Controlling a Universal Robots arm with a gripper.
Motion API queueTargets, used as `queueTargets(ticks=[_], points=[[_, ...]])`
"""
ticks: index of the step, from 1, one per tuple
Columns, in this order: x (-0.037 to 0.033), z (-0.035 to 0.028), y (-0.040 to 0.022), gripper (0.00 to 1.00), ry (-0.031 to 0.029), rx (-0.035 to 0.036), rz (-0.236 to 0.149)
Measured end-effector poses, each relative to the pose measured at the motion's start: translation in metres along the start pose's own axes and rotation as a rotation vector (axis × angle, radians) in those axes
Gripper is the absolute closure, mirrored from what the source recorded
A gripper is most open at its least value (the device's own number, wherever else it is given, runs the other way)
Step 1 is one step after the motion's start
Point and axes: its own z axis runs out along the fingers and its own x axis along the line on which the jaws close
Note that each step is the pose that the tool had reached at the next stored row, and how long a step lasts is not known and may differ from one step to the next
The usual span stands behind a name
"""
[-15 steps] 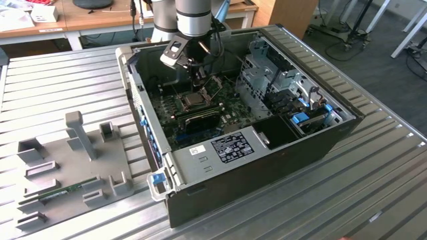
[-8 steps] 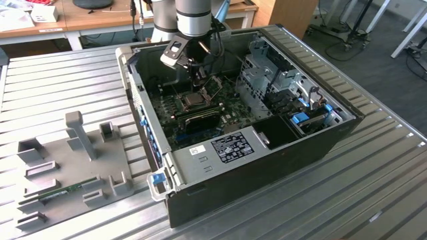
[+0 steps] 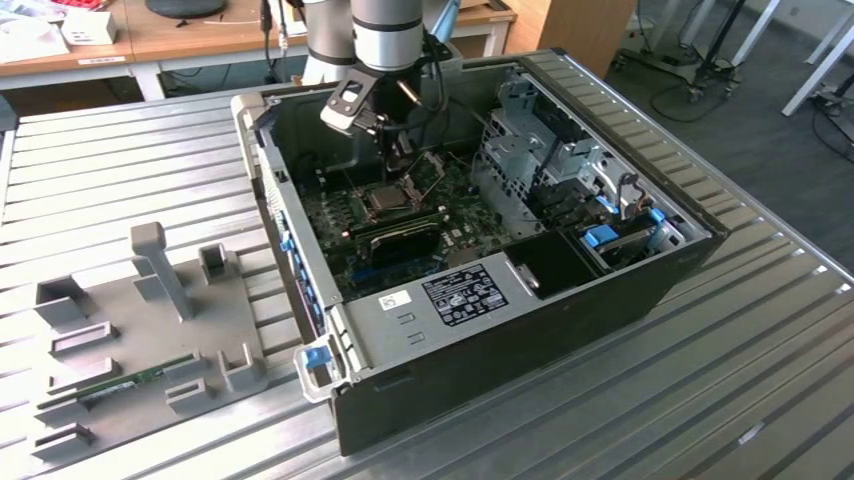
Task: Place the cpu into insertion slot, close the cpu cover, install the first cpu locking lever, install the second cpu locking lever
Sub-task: 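Close the cpu cover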
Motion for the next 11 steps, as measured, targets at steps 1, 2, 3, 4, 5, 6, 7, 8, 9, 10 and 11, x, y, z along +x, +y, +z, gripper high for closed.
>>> queueTargets(ticks=[1,2,3,4,5,6,7,8,9,10,11], points=[[-0.0001,-0.0014,0.0001,0.89,0.0002,-0.0001,0.0],[-0.0001,-0.003,0.0002,0.89,0.0002,-0.0001,0.0],[-0.0002,-0.0045,0.0003,0.89,0.0001,-0.0001,0.0],[-0.0003,-0.0055,0.0004,0.89,0.0,0.0001,0.0],[-0.0002,-0.0055,0.0004,0.89,0.0006,-0.0002,0.0],[-0.0002,-0.0054,0.0004,0.89,0.0008,-0.0002,0.0],[-0.0002,-0.0054,0.0004,0.89,0.0008,-0.0002,0.0],[-0.0002,-0.0055,0.0004,0.89,0.0008,-0.0001,0.0],[-0.0003,-0.0055,0.0004,0.89,0.0007,-0.0001,0.0],[-0.0003,-0.006,0.0004,0.89,0.0003,0.0001,0.0],[-0.0004,-0.0067,0.0004,0.89,0.0003,0.0002,0.0]])
